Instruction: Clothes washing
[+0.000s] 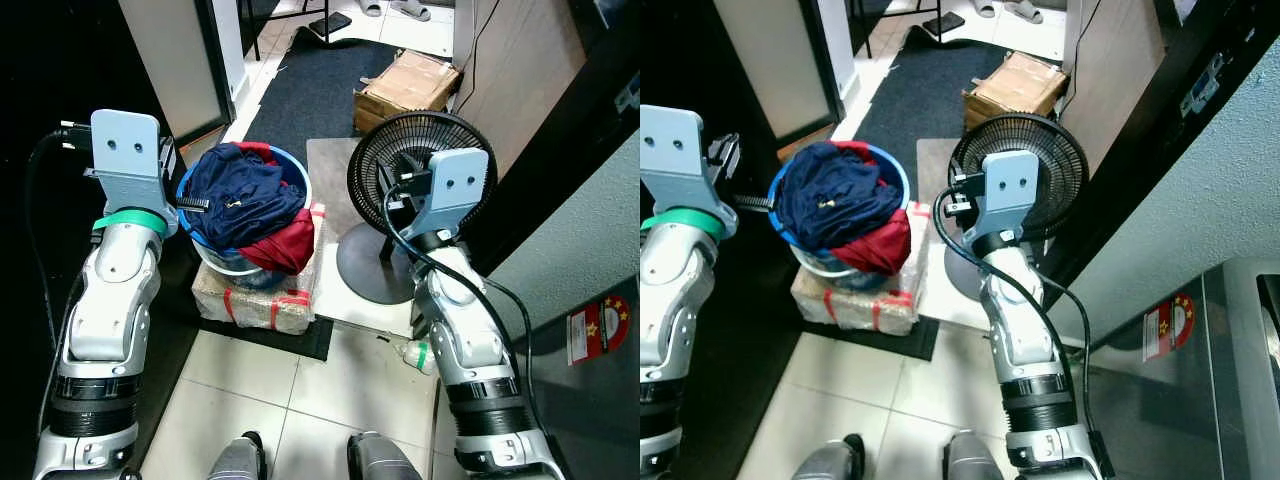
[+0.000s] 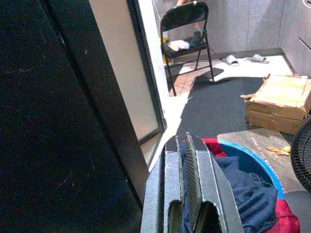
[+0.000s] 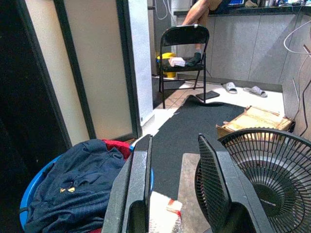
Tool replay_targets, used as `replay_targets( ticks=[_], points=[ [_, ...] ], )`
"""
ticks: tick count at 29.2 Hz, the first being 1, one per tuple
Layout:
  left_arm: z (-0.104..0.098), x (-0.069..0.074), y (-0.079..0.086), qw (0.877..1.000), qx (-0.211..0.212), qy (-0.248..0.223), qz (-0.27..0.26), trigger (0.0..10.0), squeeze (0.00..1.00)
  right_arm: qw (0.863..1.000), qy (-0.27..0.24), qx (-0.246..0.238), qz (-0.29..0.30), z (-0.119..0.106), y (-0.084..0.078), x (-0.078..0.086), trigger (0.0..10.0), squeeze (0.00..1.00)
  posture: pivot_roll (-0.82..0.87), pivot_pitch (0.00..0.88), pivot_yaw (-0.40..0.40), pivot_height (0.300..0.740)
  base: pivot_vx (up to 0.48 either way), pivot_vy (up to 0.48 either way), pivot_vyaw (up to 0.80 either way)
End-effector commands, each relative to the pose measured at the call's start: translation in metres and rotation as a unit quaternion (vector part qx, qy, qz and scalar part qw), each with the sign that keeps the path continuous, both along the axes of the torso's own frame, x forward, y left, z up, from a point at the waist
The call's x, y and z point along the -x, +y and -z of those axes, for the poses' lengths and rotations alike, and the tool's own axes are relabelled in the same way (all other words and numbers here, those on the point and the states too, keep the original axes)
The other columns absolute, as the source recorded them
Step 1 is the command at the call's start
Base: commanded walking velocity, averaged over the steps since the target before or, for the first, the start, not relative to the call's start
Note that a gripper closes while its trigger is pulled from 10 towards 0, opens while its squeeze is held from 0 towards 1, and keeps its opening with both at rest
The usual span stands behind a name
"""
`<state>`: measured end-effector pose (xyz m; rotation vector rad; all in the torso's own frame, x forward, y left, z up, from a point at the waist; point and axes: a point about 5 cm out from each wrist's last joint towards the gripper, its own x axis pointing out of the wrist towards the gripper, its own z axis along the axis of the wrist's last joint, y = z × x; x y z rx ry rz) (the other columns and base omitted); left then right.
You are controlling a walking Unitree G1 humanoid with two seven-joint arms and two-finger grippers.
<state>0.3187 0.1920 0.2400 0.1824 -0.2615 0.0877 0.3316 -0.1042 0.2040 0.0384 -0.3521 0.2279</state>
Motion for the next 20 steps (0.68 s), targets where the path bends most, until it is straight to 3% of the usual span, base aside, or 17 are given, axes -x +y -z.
replay_targets(
  ticks=[1, 14, 20],
  points=[
    [0.0025, 0.0004, 0.0028, 1.0, -0.007, 0.008, -0.005, 10.0, 0.0, 1.0, 0.004, -0.002, -0.003, 0.0029, 0.0004, 0.0025, 10.0, 0.0, -0.04, 0.134, 0.055, 0.74, 0.0, 0.0, 0.0],
    [0.0014, 0.0, 0.0037, 1.0, -0.006, 0.008, -0.001, 10.0, 0.0, 1.0, 0.008, -0.01, -0.013, 0.0032, 0.0018, -0.0006, 10.0, 0.0, -0.01, 0.098, 0.051, 0.74, 0.0, 0.0, 0.0],
    [0.0022, 0.0018, -0.0057, 0.998, 0.035, 0.023, 0.05, 10.0, 0.0, 1.0, 0.014, -0.021, -0.019, 0.0043, 0.0051, -0.0031, 10.0, 0.0, 0.02, 0.071, 0.051, 0.74, 0.0, 0.0, 0.0]
  ],
)
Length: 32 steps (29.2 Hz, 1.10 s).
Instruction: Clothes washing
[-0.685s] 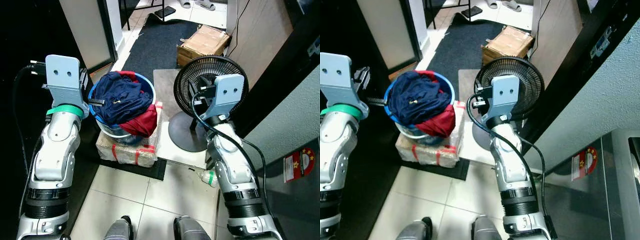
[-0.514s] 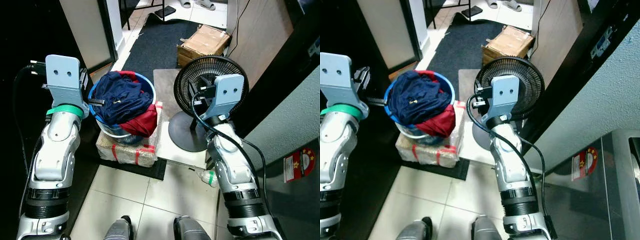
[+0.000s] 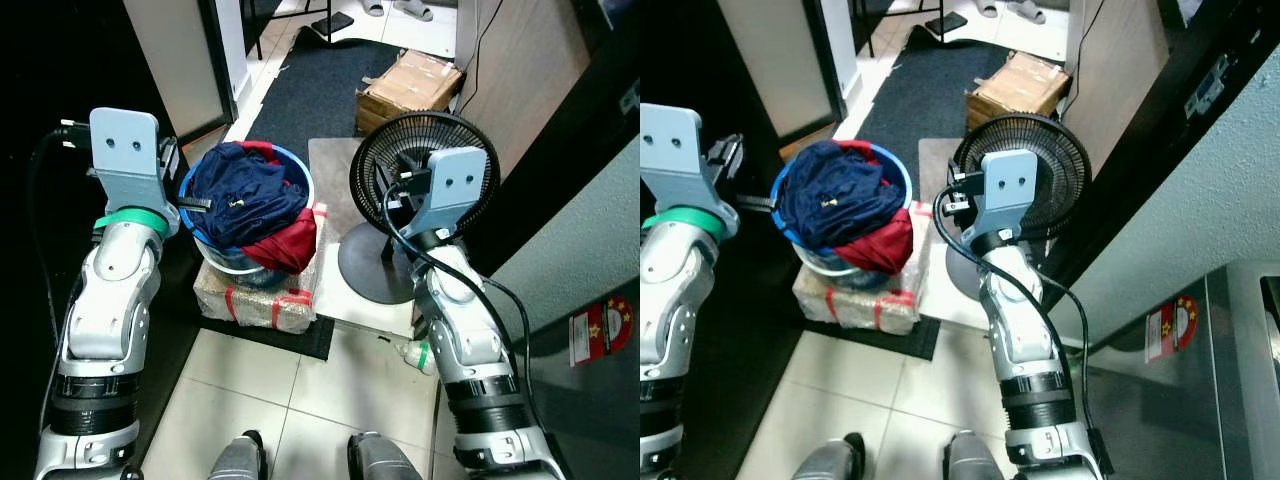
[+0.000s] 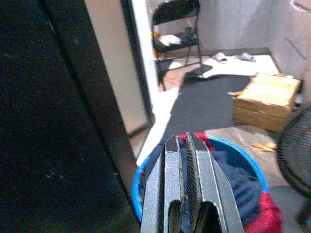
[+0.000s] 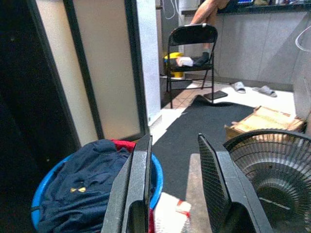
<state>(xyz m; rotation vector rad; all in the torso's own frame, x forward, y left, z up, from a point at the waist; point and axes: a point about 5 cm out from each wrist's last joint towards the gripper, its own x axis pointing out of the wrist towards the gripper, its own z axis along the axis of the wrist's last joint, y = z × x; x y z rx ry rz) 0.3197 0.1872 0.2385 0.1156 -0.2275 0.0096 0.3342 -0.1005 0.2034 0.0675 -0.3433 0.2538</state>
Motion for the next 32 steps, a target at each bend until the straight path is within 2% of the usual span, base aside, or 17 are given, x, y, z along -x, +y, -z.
replay_targets(
  ticks=[1, 6, 11, 13, 20, 25, 32],
  points=[
    [0.001, 0.003, -0.001, 1.0, 0.006, 0.004, 0.009, 10.0, 0.0, 1.0, 0.009, -0.009, -0.004, 0.004, 0.001, 0.0, 10.0, 0.0, 0.02, 0.071, 0.051, 0.74, 0.0, 0.0, 0.0],
    [0.001, 0.003, -0.003, 1.0, 0.016, 0.007, 0.018, 10.0, 0.0, 1.0, 0.018, -0.018, -0.012, 0.006, 0.003, -0.001, 10.0, 0.0, 0.04, 0.081, 0.044, 0.74, 0.0, 0.0, 0.0],
    [0.003, 0.002, -0.001, 1.0, 0.019, 0.017, -0.003, 10.0, 0.0, 1.0, 0.02, -0.015, -0.011, 0.006, 0.002, -0.005, 10.0, 0.0, 0.05, 0.075, 0.038, 0.74, 0.0, 0.0, 0.0],
    [0.004, 0.0, 0.002, 1.0, -0.001, 0.02, -0.018, 10.0, 0.0, 1.0, 0.014, -0.009, -0.006, 0.005, 0.0, -0.007, 10.0, 0.0, 0.05, 0.073, 0.033, 0.74, 0.0, 0.0, 0.0],
    [0.005, 0.0, 0.004, 1.0, -0.006, 0.018, -0.023, 10.0, 0.0, 1.0, 0.008, -0.01, -0.012, 0.002, 0.002, -0.007, 10.0, 0.0, 0.05, 0.081, 0.029, 0.74, 0.0, 0.0, 0.0],
    [0.005, 0.001, 0.013, 0.999, 0.014, 0.009, -0.05, 10.0, 0.0, 1.0, -0.002, -0.013, -0.026, -0.001, 0.008, -0.005, 10.0, 0.0, 0.05, 0.079, 0.015, 0.74, 0.0, 0.0, 0.0],
    [0.0, -0.003, 0.007, 0.999, 0.023, -0.002, -0.041, 10.0, 0.0, 1.0, -0.005, -0.012, -0.027, -0.002, 0.009, -0.007, 10.0, 0.0, 0.05, 0.069, 0.015, 0.74, 0.0, 0.0, 0.0]
  ],
)
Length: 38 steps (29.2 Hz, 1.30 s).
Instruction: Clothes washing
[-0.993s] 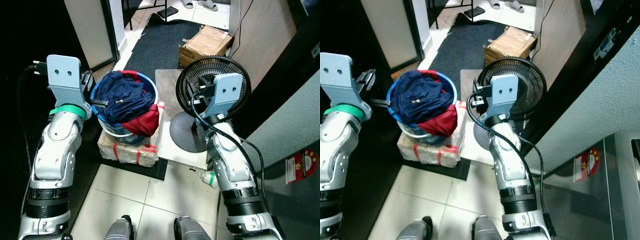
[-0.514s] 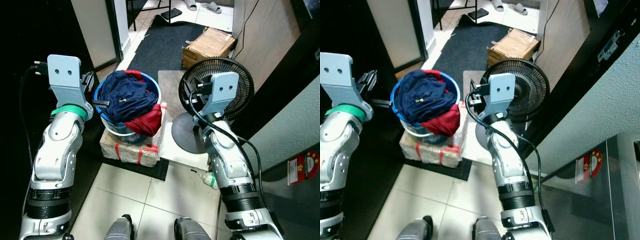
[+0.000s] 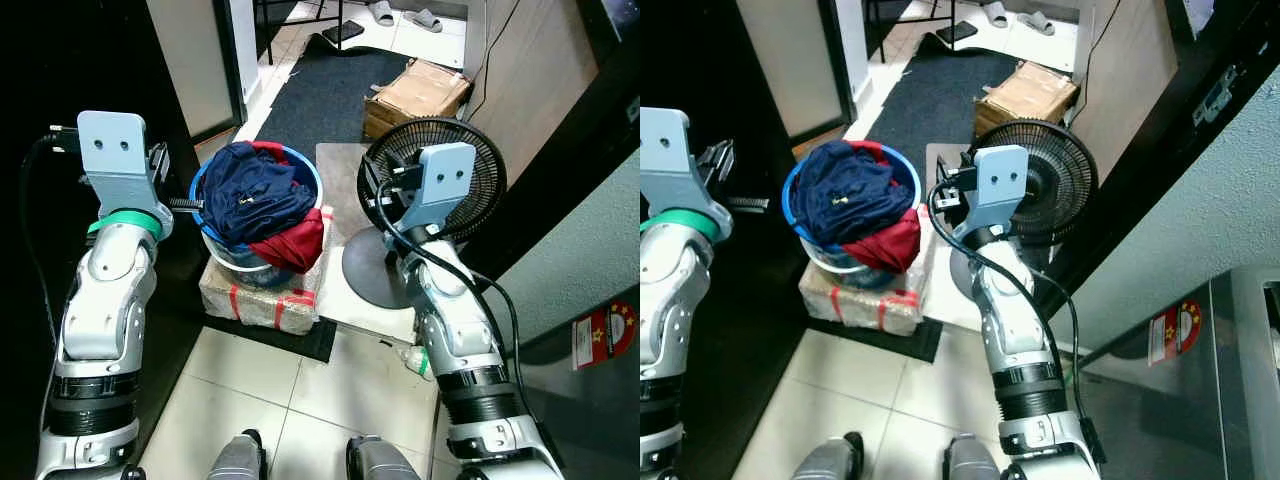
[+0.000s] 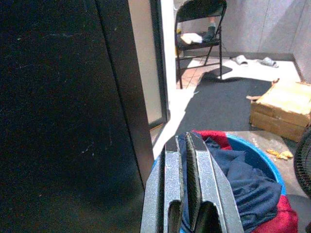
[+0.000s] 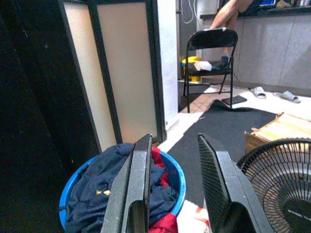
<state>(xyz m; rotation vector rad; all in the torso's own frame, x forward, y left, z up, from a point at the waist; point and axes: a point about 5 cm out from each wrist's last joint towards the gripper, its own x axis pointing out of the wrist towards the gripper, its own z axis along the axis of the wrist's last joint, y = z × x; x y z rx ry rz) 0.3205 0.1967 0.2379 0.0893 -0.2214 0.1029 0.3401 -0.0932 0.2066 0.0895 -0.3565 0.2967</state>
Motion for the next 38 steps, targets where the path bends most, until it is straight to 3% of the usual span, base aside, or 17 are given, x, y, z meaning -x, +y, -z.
replay_targets(
  ticks=[1, 11, 32, 38],
  points=[
    [0.0, -0.002, -0.002, 1.0, 0.004, -0.002, 0.004, 10.0, 0.0, 1.0, 0.001, -0.004, -0.004, 0.001, 0.002, -0.001, 10.0, 0.0, 0.05, 0.069, 0.015, 0.74, 0.0, 0.0, 0.0],
    [0.001, -0.002, -0.003, 1.0, 0.01, -0.006, 0.002, 10.0, 0.0, 1.0, 0.002, 0.002, -0.001, 0.005, 0.002, 0.001, 10.0, 0.0, 0.05, 0.077, 0.016, 0.74, 0.0, 0.0, 0.0],
    [-0.001, 0.003, -0.007, 1.0, 0.006, -0.017, 0.008, 10.0, 0.0, 1.0, 0.002, 0.018, -0.017, 0.008, 0.013, 0.002, 10.0, 0.0, 0.06, 0.054, 0.0, 0.74, -0.447, 0.0, 0.0],
    [0.0, 0.002, -0.009, 1.0, 0.011, -0.018, 0.008, 10.0, 0.0, 0.999, 0.006, 0.035, -0.004, 0.011, 0.012, 0.001, 10.0, 0.0, 0.05, 0.057, 0.007, 0.74, -0.411, 0.0, 0.72]
  ],
)
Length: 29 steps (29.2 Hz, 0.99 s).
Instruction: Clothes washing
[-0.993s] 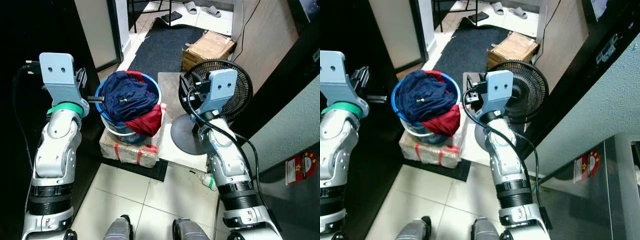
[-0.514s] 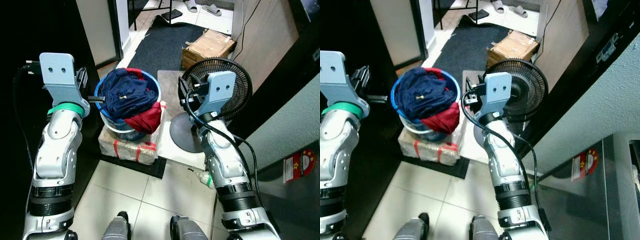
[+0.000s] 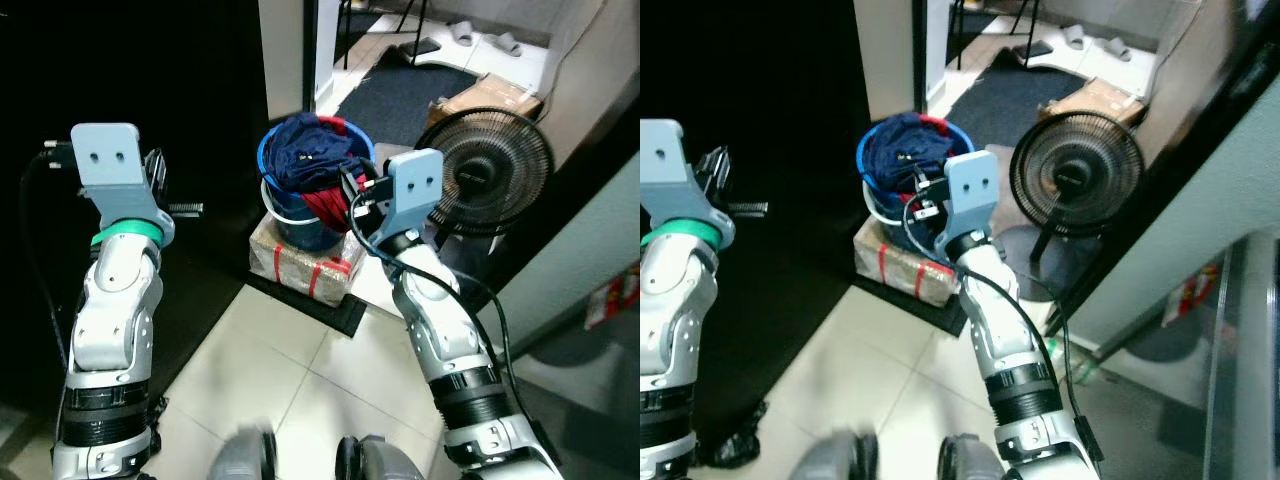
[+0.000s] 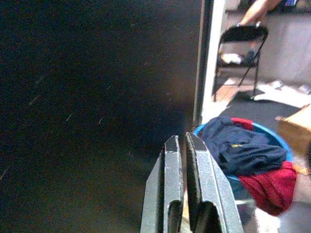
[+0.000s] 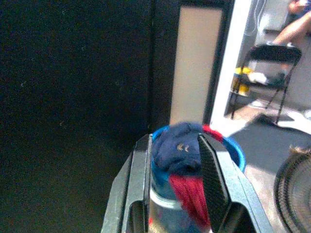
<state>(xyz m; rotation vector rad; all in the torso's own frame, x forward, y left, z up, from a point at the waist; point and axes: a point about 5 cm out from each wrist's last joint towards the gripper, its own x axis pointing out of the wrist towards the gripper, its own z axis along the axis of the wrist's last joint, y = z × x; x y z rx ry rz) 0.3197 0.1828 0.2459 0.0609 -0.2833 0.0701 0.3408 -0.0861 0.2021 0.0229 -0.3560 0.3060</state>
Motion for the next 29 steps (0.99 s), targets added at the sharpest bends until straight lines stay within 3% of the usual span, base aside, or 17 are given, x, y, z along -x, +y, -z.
replay_targets(
  ticks=[1, 12, 29],
  points=[
    [0.0085, 0.0011, 0.0047, 1.0, 0.004, 0.013, -0.011, 10.0, 0.0, 1.0, 0.011, -0.001, -0.004, 0.0072, 0.0041, 0.0021, 10.0, 0.0, 0.05, 0.057, 0.007, 0.74, -0.274, 0.0, 0.8],
    [0.0037, -0.004, 0.001, 1.0, -0.001, 0.005, -0.01, 10.0, 0.0, 0.999, 0.012, -0.035, -0.006, -0.0004, -0.0058, -0.0033, 10.0, 0.0, 0.05, 0.06, -0.002, 0.74, -0.05, 0.0, 0.15],
    [0.004, -0.0031, -0.0023, 1.0, -0.005, -0.003, -0.005, 10.0, 0.0, 0.999, 0.012, -0.038, -0.013, 0.0015, -0.0034, -0.0012, 10.0, 0.0, 0.05, 0.078, 0.003, 0.74, 0.42, 0.0, 0.0]
  ],
)
